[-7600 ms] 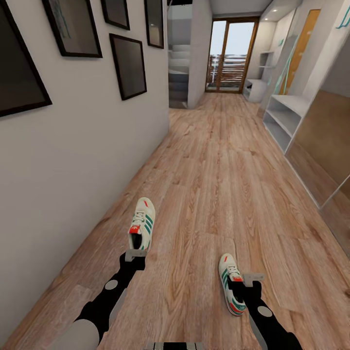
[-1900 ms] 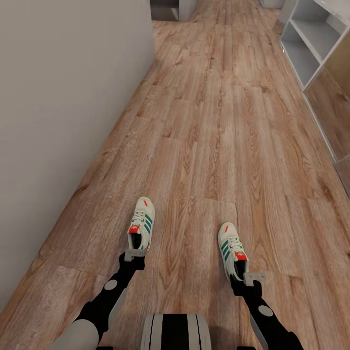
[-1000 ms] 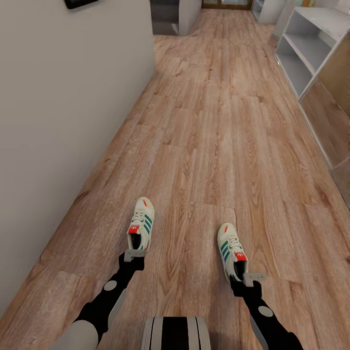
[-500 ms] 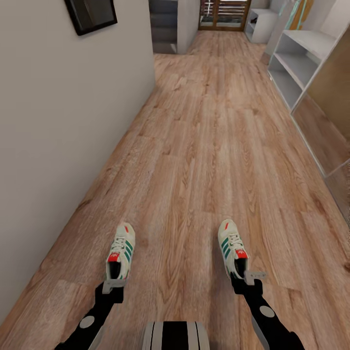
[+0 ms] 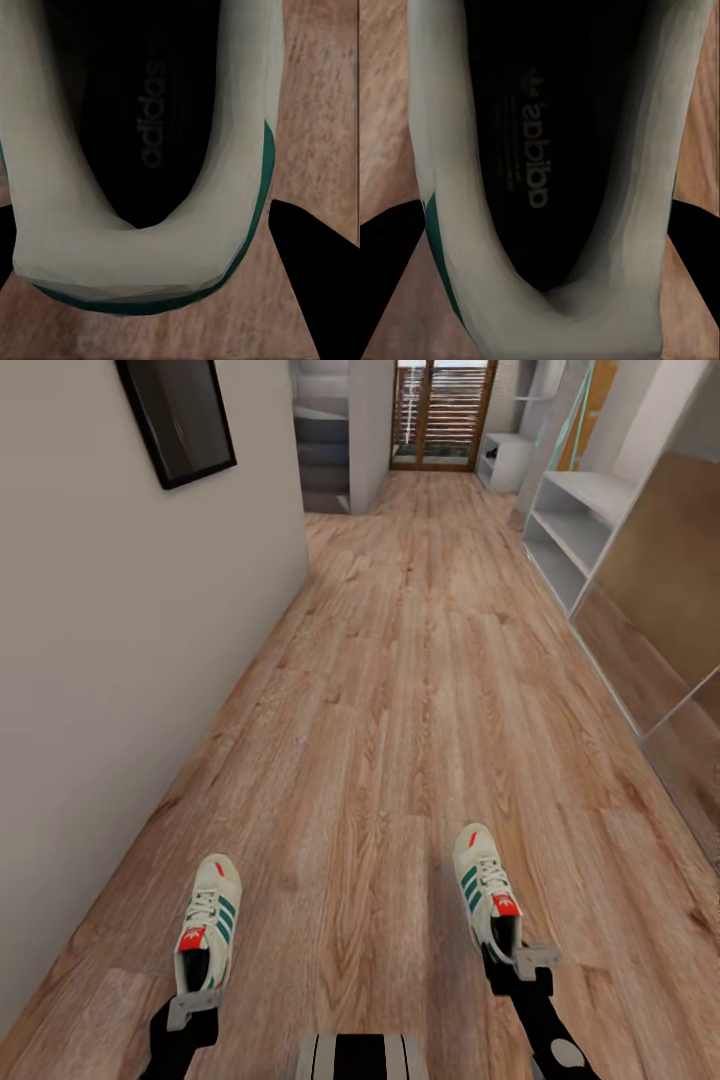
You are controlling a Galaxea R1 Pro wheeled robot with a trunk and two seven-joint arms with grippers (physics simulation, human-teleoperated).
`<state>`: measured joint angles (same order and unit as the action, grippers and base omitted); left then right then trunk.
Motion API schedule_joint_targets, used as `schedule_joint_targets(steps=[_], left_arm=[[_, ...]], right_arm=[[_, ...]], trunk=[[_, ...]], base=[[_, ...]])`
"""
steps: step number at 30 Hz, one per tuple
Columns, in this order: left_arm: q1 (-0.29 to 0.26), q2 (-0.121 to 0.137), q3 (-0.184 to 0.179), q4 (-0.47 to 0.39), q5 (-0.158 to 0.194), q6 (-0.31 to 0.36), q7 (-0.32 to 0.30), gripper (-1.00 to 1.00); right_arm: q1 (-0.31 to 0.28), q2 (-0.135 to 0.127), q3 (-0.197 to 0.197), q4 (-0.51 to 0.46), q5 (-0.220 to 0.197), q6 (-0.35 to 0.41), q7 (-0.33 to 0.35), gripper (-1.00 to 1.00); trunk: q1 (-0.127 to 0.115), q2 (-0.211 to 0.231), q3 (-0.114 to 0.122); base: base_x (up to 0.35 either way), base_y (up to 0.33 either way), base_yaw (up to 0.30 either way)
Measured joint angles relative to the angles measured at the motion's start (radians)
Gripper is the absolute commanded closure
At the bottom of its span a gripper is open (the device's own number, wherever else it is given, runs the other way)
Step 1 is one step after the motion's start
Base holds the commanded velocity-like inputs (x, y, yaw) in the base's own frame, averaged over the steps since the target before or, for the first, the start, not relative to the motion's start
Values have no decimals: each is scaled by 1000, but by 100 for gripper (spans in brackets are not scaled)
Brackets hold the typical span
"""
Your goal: Pick up the two gym shoes and the two sandals from the corridor floor and place them onto the hallstand (shoe rack) in the corridor, making sure they are on the rack and not on the floor. Arrange them so the two gym shoes are next to each other and the two sandals are next to each other.
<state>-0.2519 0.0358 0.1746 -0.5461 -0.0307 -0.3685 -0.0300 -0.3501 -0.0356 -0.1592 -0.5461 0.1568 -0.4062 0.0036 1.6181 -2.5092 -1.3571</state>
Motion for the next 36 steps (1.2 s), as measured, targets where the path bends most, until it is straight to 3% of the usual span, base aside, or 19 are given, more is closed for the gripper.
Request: schedule_joint_targets(steps=[6,13,21,36], left_arm=[[46,2,7,2,1,-21,0,100],[91,1,8,3,1,-91,0,100],[121,0,8,25,1,-118,0,100],[125,-4,3,30,-5,-119,0,100]], right_arm=[[55,0,-1,-1,-2,-51,-1,100],[115,0,-1,0,-4,-76,-1,100],[168,1,0,14,-5,-176,-4,100],[177,9,3,95,-4,-187,3,100]], trunk=[[-3,1,33],[-6,3,71],[-9,5,114],[-16,8,195]], base=[[0,0,-96],[0,0,-96],[0,0,-96],[0,0,-48]])
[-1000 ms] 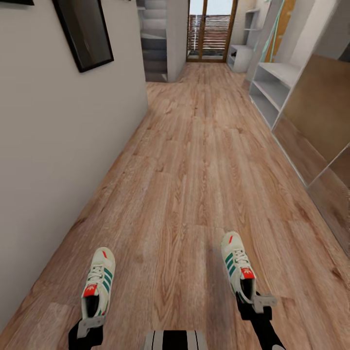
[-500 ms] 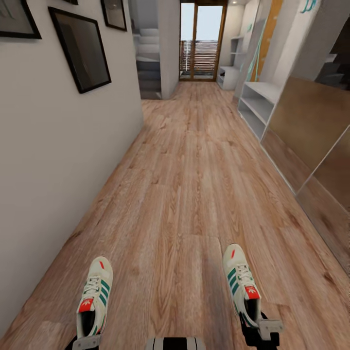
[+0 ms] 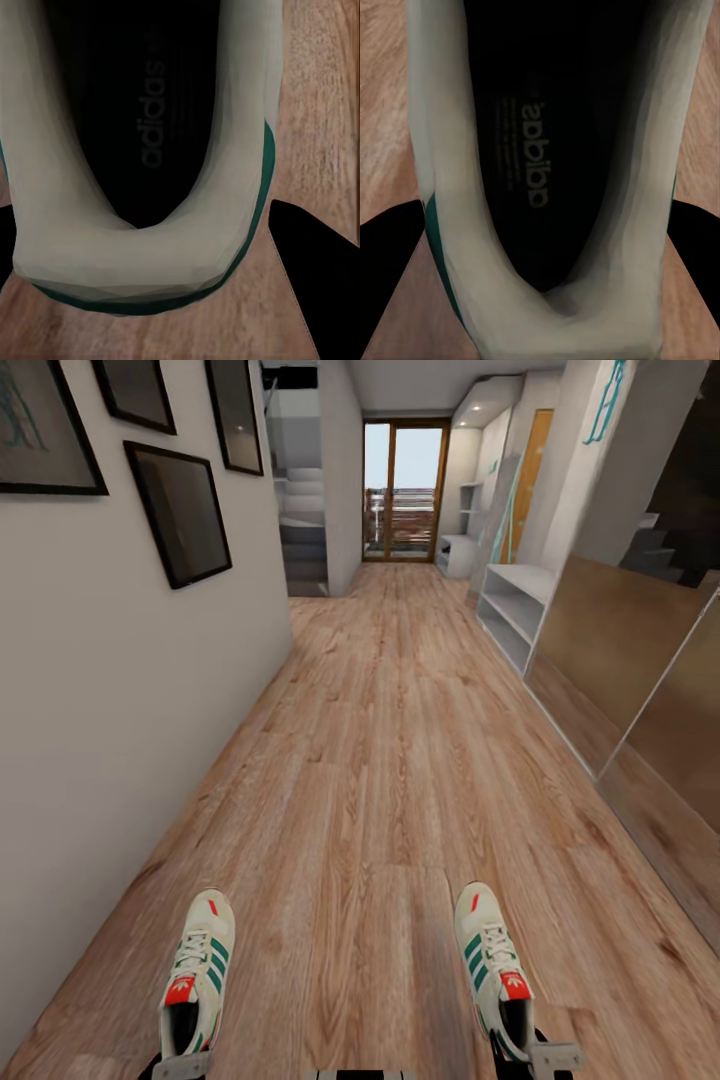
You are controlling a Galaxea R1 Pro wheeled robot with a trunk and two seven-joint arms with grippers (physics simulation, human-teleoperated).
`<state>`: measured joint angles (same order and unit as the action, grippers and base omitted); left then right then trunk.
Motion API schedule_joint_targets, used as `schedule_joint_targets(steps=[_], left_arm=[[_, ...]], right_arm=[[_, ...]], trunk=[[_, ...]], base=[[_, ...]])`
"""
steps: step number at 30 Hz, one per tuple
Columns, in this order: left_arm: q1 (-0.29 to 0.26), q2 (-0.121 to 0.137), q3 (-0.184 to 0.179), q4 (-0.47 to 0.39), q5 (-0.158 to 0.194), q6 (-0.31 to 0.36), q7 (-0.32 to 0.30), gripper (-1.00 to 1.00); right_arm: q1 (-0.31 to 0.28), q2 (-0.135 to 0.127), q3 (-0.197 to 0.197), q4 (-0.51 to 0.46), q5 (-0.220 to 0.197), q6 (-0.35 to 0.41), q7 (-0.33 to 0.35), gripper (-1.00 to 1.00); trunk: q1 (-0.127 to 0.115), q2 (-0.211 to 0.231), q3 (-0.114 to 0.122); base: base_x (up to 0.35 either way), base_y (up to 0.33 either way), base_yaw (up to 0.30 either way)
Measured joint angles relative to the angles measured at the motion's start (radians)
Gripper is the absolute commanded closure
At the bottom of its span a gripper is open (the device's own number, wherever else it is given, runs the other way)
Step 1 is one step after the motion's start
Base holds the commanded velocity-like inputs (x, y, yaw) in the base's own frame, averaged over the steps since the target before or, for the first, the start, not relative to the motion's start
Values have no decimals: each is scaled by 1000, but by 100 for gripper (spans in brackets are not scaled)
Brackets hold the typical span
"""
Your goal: Pick up the two gym shoes and the two sandals from the corridor floor and place them onto the hallstand (shoe rack) in the corridor, making sure they are on the rack and not on the floor. Arrange them so the two gym shoes are next to each other and the two sandals are next to each other.
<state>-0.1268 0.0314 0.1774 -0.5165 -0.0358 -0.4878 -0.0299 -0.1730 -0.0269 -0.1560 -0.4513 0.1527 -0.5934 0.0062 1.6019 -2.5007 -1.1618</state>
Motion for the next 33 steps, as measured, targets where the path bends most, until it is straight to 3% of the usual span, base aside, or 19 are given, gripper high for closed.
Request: schedule_joint_targets(steps=[4,29,33], left_arm=[[0,0,-1,1,-1,0,0,100],[0,1,1,3,3,0,0,100],[0,1,2,3,6,0,0,100]], right_arm=[[0,0,0,2,1,0,0,100],[0,1,0,15,1,0,0,100],[0,0,0,16,2,0,0,100]], trunk=[[-2,1,22],[-97,176,139],[-98,176,145]], base=[[0,0,-1],[0,0,0],[0,0,0]])
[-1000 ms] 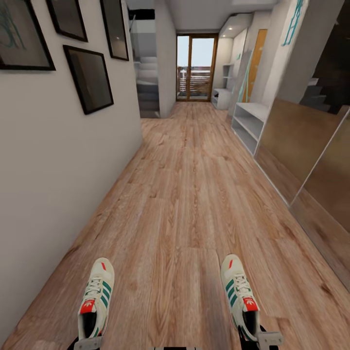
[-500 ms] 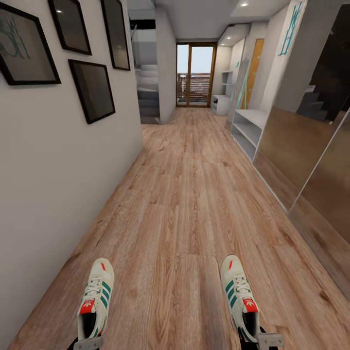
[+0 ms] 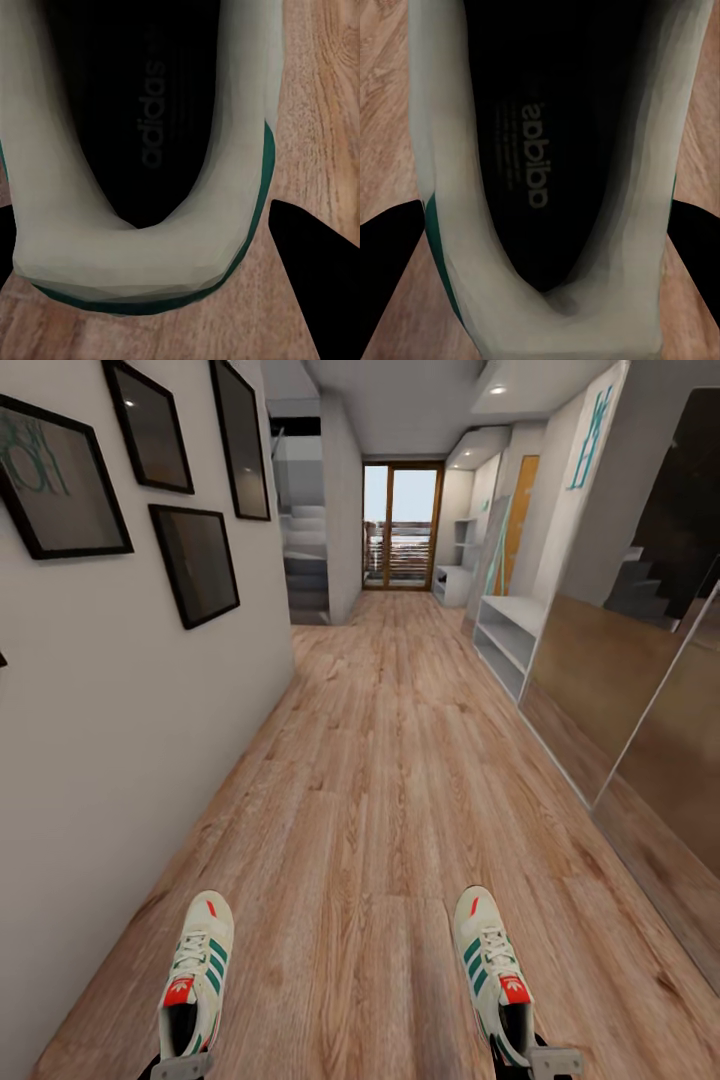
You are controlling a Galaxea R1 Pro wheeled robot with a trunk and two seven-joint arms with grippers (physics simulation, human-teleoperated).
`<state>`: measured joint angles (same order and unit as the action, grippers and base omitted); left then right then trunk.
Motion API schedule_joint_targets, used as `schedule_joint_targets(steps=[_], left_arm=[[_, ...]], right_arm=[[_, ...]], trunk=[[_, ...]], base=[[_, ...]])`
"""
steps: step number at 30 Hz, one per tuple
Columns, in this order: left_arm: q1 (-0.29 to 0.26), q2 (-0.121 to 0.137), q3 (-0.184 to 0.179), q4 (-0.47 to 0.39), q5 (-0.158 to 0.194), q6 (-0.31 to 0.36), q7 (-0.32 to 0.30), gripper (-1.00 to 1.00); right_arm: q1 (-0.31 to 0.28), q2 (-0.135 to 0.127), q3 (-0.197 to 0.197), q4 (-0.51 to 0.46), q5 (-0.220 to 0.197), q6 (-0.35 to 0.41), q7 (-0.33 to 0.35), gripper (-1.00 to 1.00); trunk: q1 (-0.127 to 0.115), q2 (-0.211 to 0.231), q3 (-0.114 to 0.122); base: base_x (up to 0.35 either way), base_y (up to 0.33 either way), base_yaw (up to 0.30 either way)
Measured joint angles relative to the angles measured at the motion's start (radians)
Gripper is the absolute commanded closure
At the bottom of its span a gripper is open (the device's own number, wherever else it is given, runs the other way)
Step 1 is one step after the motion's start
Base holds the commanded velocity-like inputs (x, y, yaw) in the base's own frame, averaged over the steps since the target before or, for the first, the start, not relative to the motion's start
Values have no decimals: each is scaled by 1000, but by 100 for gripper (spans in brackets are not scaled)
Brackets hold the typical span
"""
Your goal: Pick up the two gym shoes and the two sandals from the corridor floor and place them onto the hallstand (shoe rack) in the corridor, making sure they are on the rack and not on the floor. Arrange them so the two gym shoes are next to each other and the two sandals are next to each other.
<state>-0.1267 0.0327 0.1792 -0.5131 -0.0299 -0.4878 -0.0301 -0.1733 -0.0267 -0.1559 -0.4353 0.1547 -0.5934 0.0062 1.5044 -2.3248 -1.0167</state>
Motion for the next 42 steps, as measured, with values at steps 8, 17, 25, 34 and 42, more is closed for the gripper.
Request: schedule_joint_targets(steps=[8,17,25,34,42], left_arm=[[0,-3,-1,0,-1,0,0,100],[0,-5,0,0,3,0,0,100],[0,-5,1,0,3,0,0,100],[0,-2,2,0,3,0,1,100],[0,-2,3,0,4,0,1,100]], right_arm=[[0,1,0,0,0,0,0,100],[0,3,0,0,0,1,-3,100],[0,3,0,-1,0,0,-3,100],[0,3,0,-1,-1,0,-5,100],[0,2,-2,-2,-4,0,-5,100]], trunk=[[0,0,12],[-1,0,22],[-1,0,23],[-1,0,23],[-1,0,23]], base=[[0,0,0],[274,0,0],[336,0,0],[337,0,0],[338,0,0]])
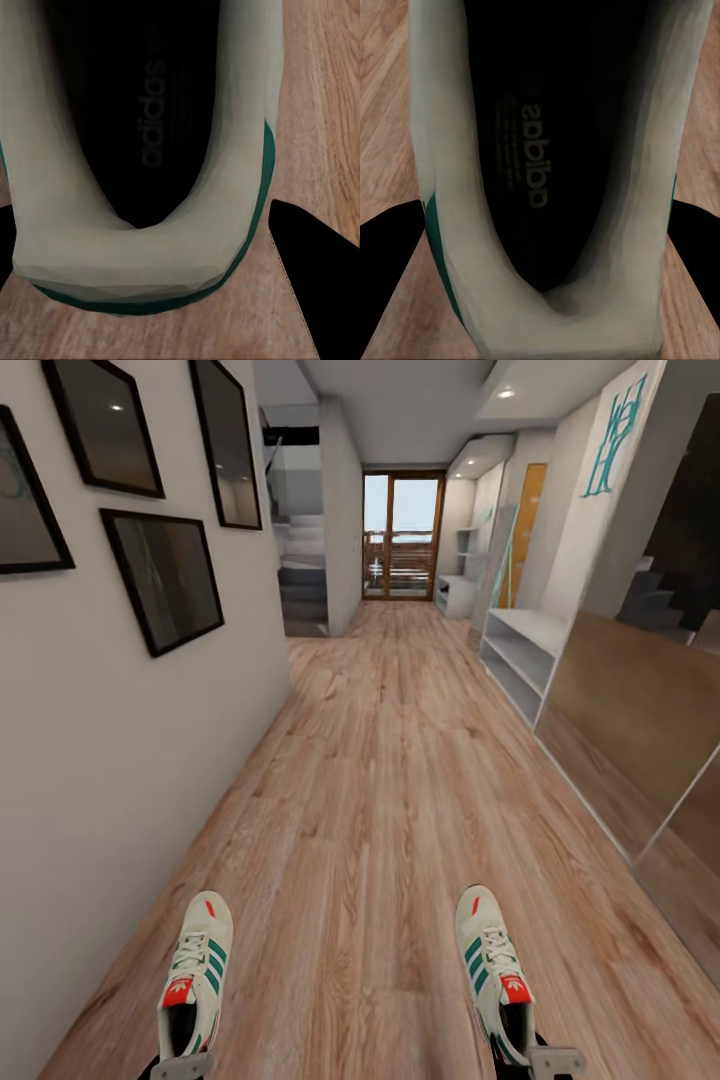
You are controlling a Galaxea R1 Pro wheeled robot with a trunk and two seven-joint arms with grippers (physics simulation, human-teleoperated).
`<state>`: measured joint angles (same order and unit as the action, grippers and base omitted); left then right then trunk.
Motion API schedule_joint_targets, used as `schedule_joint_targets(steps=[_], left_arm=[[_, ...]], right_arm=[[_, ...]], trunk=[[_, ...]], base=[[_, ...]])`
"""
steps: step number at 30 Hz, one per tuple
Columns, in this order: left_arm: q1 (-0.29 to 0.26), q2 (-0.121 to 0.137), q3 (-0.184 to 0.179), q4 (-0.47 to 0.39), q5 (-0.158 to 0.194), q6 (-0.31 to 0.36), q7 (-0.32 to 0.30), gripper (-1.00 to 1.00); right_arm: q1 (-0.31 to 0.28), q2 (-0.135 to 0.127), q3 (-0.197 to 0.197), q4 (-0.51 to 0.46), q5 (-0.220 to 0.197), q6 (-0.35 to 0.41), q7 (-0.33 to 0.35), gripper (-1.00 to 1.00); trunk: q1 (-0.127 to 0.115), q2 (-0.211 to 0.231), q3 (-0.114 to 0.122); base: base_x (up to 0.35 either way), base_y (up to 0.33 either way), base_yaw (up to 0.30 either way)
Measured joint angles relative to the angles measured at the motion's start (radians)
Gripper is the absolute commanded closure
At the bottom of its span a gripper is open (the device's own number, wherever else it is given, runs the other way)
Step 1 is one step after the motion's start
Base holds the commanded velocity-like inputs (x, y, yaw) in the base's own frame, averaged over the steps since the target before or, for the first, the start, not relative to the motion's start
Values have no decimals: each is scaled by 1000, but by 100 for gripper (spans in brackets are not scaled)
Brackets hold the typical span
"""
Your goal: Pick up the two gym shoes and the two sandals from the corridor floor and place them onto the hallstand (shoe rack) in the corridor, making sure they are on the rack and not on the floor. Arrange them so the two gym shoes are next to each other and the two sandals are next to each other.
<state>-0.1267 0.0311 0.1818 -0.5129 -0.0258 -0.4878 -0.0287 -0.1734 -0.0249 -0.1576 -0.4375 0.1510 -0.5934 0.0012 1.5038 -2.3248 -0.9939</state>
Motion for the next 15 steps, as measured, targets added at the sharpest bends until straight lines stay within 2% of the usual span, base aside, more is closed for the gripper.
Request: schedule_joint_targets(steps=[15], left_arm=[[0,-1,0,17,-1,-1,0,100]], right_arm=[[1,3,0,-12,-3,-1,-2,100]], trunk=[[0,0,0]], base=[[338,0,0]])
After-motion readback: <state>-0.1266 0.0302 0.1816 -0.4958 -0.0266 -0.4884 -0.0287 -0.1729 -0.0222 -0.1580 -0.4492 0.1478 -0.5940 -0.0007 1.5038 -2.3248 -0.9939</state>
